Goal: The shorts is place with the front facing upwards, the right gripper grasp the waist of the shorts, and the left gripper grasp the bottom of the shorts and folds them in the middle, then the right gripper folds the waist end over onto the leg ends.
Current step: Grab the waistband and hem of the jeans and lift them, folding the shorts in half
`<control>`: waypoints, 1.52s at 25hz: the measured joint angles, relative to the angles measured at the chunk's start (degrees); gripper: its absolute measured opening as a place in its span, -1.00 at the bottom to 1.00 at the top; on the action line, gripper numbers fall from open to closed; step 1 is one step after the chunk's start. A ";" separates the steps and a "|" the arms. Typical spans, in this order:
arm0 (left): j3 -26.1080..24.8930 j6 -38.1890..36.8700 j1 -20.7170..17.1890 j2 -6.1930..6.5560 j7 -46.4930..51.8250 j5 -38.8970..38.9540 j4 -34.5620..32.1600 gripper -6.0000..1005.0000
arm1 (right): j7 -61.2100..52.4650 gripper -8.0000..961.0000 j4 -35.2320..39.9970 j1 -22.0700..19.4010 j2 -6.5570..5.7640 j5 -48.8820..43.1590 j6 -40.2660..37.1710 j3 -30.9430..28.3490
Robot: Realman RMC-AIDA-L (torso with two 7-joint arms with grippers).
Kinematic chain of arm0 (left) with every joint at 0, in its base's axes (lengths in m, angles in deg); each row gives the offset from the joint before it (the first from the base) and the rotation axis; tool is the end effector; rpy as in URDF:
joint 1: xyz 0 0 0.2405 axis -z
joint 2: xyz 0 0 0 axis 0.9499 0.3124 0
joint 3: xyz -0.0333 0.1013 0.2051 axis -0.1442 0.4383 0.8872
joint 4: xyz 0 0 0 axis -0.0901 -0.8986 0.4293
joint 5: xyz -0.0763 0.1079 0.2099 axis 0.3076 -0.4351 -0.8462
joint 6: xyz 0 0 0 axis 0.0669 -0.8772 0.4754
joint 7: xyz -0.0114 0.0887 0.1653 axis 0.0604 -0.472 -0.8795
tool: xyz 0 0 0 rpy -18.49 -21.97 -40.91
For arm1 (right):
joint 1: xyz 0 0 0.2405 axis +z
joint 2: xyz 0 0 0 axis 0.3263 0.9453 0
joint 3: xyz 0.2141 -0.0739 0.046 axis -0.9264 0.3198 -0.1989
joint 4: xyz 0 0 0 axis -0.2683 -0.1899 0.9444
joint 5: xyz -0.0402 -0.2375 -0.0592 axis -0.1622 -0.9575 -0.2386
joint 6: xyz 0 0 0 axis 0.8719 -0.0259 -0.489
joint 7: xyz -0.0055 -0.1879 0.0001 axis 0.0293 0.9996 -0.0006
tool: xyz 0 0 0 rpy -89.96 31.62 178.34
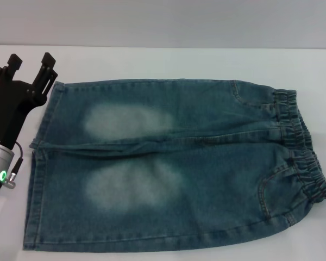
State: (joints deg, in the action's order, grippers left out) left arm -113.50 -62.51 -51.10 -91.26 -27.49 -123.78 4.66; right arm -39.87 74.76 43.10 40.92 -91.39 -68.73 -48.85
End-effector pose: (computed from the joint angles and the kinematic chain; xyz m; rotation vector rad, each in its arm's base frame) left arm -0.2942 0.3581 -0.0282 -1.5800 -0.6219 -1.0549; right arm 0.3546 0.3314 0.0076 -1.3358 0.5614 0.7918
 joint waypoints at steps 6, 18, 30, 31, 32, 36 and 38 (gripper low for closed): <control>-0.18 -0.07 -0.54 0.14 0.05 0.20 0.71 0.59 | -0.02 0.49 -0.15 0.03 0.00 0.00 -0.05 -0.08; -0.45 -0.27 -0.76 0.16 0.88 0.41 1.31 0.59 | -0.04 0.49 -0.21 0.03 0.00 0.34 0.21 -0.15; 0.87 -2.46 3.71 6.18 27.85 -9.91 -3.30 0.59 | -0.04 0.49 0.62 -0.52 -0.19 0.52 0.02 -2.21; 0.88 -2.93 4.05 7.17 30.59 -11.57 -3.66 0.59 | -0.05 0.49 0.77 -0.73 -0.22 0.52 0.01 -2.73; 0.88 -3.52 4.44 8.28 33.98 -13.43 -4.06 0.59 | -0.08 0.49 0.96 -0.94 -0.24 0.53 0.00 -3.23; 1.30 -6.00 6.45 12.96 48.40 -21.88 -6.28 0.59 | -0.12 0.49 1.48 -1.70 -0.32 0.53 0.03 -4.61; 3.14 -8.82 8.13 15.39 57.38 -25.14 -8.92 0.59 | -0.13 0.49 1.77 -2.00 -0.33 0.53 0.25 -5.15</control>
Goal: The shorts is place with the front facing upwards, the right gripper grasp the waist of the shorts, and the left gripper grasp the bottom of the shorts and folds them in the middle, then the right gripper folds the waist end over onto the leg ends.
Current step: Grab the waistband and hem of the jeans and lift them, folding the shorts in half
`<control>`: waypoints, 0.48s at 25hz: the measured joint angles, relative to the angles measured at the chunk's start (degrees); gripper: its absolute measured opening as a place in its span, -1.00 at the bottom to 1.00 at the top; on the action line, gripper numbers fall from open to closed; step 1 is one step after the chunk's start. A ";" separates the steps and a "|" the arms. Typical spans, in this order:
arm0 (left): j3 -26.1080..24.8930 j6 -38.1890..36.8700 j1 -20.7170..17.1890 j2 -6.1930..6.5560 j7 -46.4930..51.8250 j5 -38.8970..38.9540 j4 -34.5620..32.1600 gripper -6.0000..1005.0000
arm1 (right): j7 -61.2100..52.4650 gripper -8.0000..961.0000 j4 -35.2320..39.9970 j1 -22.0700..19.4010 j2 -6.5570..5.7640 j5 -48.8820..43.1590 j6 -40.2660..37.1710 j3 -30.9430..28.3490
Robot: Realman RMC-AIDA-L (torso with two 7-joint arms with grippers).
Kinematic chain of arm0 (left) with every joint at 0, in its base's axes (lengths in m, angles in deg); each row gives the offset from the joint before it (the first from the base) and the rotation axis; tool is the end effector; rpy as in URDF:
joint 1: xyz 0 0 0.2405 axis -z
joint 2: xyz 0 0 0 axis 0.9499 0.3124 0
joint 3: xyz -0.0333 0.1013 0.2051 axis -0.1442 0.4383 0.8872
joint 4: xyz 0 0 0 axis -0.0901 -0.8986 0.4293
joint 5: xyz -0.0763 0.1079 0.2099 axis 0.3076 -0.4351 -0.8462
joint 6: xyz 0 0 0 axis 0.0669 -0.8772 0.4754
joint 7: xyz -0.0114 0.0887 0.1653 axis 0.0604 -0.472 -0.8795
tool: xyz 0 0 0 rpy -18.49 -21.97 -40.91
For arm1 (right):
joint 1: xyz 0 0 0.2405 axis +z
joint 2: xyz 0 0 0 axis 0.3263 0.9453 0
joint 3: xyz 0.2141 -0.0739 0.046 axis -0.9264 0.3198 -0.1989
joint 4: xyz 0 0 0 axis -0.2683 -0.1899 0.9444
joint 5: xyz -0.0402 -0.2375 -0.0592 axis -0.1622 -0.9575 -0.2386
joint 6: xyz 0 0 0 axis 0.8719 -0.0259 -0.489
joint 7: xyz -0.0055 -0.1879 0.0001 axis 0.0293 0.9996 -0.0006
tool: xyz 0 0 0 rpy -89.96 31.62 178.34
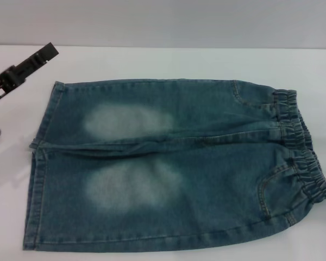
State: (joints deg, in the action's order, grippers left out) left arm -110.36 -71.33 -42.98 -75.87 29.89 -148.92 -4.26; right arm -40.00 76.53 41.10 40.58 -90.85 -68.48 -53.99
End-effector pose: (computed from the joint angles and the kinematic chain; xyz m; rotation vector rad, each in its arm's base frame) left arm -0.2962 0.3725 0.0320 -2.0328 -1.1753 -1.3543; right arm 0.3766 0.3226 0.0319 -1.2179 0.5700 0.7514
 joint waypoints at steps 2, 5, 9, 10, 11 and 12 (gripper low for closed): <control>3.09 -3.74 1.46 1.74 6.01 -0.93 -2.92 0.59 | 0.00 0.49 0.15 -0.19 -0.01 0.00 0.13 -0.27; 9.53 -9.95 3.75 3.44 12.88 -1.18 -7.75 0.59 | 0.00 0.49 0.70 -0.70 -0.02 0.00 0.22 -0.40; 20.22 -18.39 6.67 4.12 23.16 -1.06 -14.50 0.59 | -0.01 0.49 1.78 -1.81 -0.03 0.02 0.25 -1.95; 22.54 -20.46 7.23 4.07 25.41 -0.94 -15.76 0.59 | 0.00 0.49 2.06 -2.06 -0.05 0.04 0.26 -2.42; 25.10 -22.67 7.81 3.84 27.54 -0.93 -16.61 0.59 | -0.01 0.49 2.33 -2.34 -0.08 0.05 0.26 -2.86; 26.42 -23.65 8.09 3.65 28.56 -0.89 -17.10 0.59 | 0.00 0.49 2.60 -2.61 -0.10 0.06 0.27 -3.24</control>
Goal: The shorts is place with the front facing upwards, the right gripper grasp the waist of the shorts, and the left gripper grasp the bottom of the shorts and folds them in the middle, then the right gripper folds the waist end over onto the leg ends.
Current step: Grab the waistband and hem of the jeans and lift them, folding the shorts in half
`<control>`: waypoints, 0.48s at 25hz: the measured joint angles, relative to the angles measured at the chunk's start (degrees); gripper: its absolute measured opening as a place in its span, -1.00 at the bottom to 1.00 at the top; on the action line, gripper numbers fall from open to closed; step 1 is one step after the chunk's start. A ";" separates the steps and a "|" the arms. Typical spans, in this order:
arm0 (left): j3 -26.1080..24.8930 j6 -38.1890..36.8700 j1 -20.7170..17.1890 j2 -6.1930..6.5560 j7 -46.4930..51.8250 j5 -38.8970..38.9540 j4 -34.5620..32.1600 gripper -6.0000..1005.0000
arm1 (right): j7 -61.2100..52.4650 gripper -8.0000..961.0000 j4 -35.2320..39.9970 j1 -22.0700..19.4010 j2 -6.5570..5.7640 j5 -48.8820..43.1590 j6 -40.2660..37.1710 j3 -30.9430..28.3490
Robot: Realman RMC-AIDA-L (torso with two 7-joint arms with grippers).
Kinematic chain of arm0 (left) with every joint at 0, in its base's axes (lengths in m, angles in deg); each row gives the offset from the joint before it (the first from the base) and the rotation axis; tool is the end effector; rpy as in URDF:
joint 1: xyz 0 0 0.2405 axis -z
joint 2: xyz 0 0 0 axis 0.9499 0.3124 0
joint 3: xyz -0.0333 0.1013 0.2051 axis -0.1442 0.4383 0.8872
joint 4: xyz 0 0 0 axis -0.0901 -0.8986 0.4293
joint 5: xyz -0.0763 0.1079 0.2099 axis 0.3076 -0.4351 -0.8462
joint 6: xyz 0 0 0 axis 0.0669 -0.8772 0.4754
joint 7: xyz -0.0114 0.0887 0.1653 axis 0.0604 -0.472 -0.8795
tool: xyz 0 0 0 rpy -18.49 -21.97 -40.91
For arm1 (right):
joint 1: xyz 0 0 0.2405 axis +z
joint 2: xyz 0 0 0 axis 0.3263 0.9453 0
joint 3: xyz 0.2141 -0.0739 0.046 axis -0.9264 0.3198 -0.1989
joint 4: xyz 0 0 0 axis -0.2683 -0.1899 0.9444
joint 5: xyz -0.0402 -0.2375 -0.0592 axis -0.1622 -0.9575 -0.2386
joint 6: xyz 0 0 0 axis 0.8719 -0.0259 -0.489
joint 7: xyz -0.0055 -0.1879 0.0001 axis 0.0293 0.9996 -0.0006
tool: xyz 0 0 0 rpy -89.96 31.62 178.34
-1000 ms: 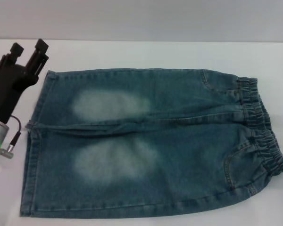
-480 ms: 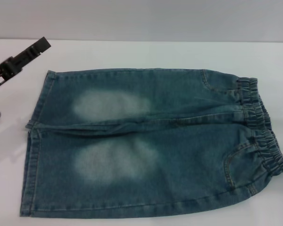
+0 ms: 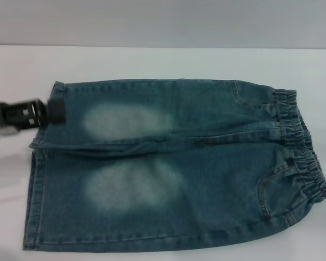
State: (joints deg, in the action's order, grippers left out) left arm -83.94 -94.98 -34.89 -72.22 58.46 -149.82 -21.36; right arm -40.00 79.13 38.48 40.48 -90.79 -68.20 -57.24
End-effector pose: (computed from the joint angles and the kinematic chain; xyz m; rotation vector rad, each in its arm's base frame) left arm -0.2817 0.3286 0.0633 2.4053 1.5931 1.0266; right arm 0.3975 0.3080 0.0530 -1.1392 0.5609 0.6976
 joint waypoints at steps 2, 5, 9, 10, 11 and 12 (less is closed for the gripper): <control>3.77 -1.96 0.58 -0.93 2.94 0.00 -1.55 0.59 | 0.00 0.49 0.40 -0.30 -0.01 0.02 0.03 -0.67; 7.68 -2.22 0.48 -2.57 7.04 0.00 -4.87 0.59 | 0.35 0.49 0.88 -0.44 -0.01 0.02 0.32 -1.76; 10.15 -2.11 -0.13 -3.73 11.47 0.03 -7.50 0.59 | 0.56 0.49 1.65 -0.04 -0.01 0.03 2.11 -2.27; 10.15 -2.11 -0.13 -3.73 11.47 0.03 -7.50 0.59 | 0.58 0.49 1.84 0.07 -0.01 0.03 2.65 -2.27; 10.15 -2.11 -0.13 -3.73 11.47 0.03 -7.50 0.59 | 0.59 0.49 1.98 0.11 -0.01 0.03 3.08 -2.28; 11.55 -2.12 -0.46 -3.99 13.50 0.06 -8.15 0.59 | 0.60 0.49 2.14 0.14 -0.01 0.03 3.58 -2.28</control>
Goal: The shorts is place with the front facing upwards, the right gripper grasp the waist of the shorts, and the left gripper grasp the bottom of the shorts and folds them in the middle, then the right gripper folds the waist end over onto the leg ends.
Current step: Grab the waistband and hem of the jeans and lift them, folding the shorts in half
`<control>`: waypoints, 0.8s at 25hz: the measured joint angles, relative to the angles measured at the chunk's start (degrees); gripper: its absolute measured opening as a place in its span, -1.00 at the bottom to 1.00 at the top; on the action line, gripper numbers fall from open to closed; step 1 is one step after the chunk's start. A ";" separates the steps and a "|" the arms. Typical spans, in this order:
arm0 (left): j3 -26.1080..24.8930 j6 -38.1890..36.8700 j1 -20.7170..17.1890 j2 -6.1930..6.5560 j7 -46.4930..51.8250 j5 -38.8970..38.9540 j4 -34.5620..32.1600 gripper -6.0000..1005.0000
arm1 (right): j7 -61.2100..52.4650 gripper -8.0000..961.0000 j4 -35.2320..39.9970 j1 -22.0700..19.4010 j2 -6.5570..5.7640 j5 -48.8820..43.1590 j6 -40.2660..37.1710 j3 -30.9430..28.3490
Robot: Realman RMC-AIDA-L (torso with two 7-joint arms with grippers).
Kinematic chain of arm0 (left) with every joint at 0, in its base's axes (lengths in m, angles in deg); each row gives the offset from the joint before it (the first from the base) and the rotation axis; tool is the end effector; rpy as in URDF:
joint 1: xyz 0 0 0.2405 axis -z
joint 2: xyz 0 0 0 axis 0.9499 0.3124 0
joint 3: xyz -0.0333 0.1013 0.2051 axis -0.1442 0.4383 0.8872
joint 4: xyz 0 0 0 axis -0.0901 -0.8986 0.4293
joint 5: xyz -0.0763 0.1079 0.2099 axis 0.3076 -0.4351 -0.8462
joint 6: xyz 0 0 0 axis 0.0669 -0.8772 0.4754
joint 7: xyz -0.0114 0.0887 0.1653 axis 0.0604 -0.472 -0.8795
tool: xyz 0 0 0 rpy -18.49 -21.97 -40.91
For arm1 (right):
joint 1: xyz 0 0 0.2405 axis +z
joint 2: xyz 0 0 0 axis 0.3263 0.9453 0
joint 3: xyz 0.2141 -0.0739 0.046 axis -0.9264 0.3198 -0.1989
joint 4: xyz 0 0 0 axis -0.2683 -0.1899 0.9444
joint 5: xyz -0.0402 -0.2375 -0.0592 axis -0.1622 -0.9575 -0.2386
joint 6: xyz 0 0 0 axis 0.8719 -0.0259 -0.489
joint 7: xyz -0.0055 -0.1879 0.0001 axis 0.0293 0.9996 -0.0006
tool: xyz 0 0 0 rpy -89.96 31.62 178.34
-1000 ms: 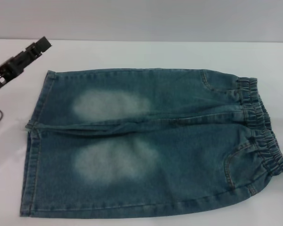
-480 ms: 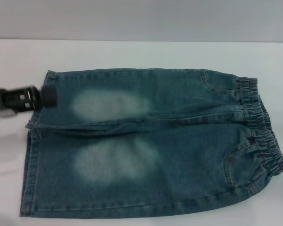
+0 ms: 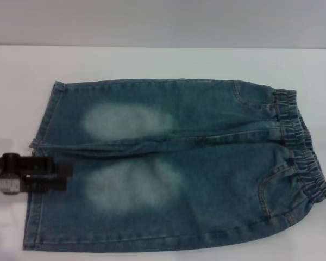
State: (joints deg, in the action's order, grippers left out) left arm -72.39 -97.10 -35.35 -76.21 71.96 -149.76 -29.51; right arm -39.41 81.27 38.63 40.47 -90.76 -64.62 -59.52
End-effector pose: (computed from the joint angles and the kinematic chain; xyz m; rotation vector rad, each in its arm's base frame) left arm -0.2983 0.3050 0.0468 2.2121 1.8583 0.6828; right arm 0.4100 0.3120 0.0626 -1.1111 0.5775 0.6441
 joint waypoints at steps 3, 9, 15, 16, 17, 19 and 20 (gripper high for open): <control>3.63 0.47 -1.27 -0.75 3.70 0.02 -1.85 0.59 | -0.01 0.49 0.45 0.06 0.00 0.00 1.33 -0.02; 7.07 2.02 -3.14 -0.64 6.56 -0.11 -4.09 0.59 | -0.24 0.49 1.85 0.35 -0.07 0.00 3.96 -0.05; 11.76 3.93 -3.91 -0.42 7.89 -0.20 -5.01 0.59 | -0.29 0.49 2.20 0.88 -0.17 0.00 4.67 -0.05; 12.85 4.45 -4.02 -0.43 8.19 -0.20 -5.40 0.59 | -0.29 0.49 2.20 0.97 -0.18 0.00 4.68 -0.06; 13.94 5.00 -4.13 -0.47 8.52 -0.20 -5.84 0.59 | -0.29 0.49 2.20 1.07 -0.18 0.00 4.69 -0.05; 15.08 5.66 -4.30 -0.61 8.88 -0.21 -6.29 0.59 | -0.30 0.49 2.19 1.26 -0.18 0.00 4.69 -0.05; 15.39 5.89 -4.34 -0.66 8.93 -0.21 -6.38 0.59 | -0.30 0.49 2.19 1.31 -0.18 0.00 4.69 -0.05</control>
State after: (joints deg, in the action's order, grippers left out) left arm -57.00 -91.21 -39.69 -76.87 80.89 -149.97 -35.89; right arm -39.71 83.46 39.94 40.29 -90.76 -59.93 -59.57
